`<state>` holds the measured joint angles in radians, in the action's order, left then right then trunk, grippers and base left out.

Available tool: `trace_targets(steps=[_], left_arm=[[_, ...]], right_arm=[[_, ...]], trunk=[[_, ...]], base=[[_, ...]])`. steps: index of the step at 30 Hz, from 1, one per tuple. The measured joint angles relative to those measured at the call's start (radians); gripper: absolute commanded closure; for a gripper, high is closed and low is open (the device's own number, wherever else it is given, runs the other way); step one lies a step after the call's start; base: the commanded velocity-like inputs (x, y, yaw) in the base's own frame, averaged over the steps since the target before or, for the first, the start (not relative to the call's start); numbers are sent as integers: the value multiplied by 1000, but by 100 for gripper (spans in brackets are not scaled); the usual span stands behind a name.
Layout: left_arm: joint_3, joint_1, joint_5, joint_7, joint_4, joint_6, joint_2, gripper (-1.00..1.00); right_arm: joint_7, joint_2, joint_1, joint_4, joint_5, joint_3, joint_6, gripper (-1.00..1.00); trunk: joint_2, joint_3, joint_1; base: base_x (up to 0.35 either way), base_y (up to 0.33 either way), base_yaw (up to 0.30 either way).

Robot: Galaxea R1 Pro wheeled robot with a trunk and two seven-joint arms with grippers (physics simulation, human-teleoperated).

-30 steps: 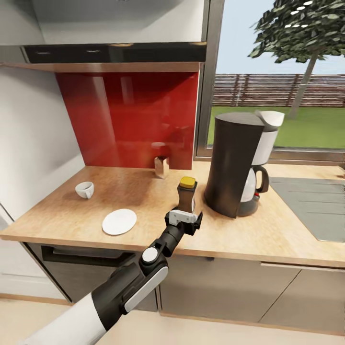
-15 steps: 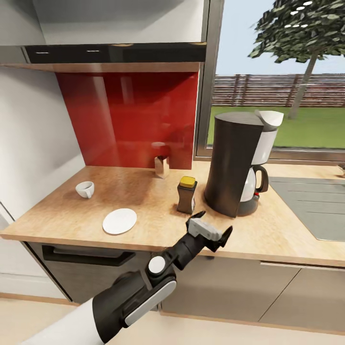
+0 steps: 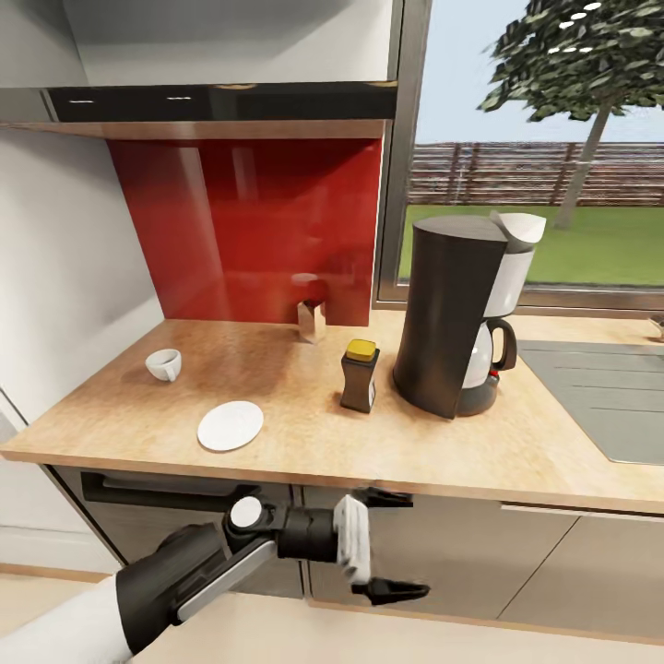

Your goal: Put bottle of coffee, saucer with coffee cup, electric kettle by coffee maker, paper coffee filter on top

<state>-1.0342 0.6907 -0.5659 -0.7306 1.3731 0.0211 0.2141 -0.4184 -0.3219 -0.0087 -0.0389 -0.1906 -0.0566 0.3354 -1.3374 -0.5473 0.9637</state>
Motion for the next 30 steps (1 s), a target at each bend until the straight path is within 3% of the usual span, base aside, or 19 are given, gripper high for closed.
trace_targets(steps=[1,5,11,15,22,25,27,29,30], left_arm=[[0,0,0,-46,-11,0,20,-100],[-1,-13,1,-159,-78,2,59,-100],[1,-88,0,-263,-249,29,102,-100],[1,-130,0,-280,-337,75,139,-100],[13,-223,1,-276,-511,125,158,-100],[54,-265,-3,-275,-568,136,159,-100],[169,-318,-7,-276,-639,142,158,-100],[242,-346,-8,-276,-674,144,156,-100],[302,-374,-8,-276,-703,145,151,-100]], right_arm=[[0,0,0,0,0,0,0,-100],[0,0,0,0,0,0,0,-100],[0,0,0,0,0,0,0,-100],[0,0,0,0,0,0,0,-100],[0,0,0,0,1,-1,0,-100],[0,0,0,0,1,-1,0,-100],[1,0,0,0,1,-2,0,-100],[1,0,0,0,3,-3,0,-100],[2,0,0,-1,5,-3,-1,-100]], trunk=[[0,0,0],[0,0,0],[0,0,0],[0,0,0],[0,0,0],[0,0,0],[0,0,0],[0,0,0],[0,0,0]], base=[[0,0,0],[0,0,0],[0,0,0],[0,0,0],[0,0,0],[0,0,0],[0,0,0],[0,0,0],[0,0,0]])
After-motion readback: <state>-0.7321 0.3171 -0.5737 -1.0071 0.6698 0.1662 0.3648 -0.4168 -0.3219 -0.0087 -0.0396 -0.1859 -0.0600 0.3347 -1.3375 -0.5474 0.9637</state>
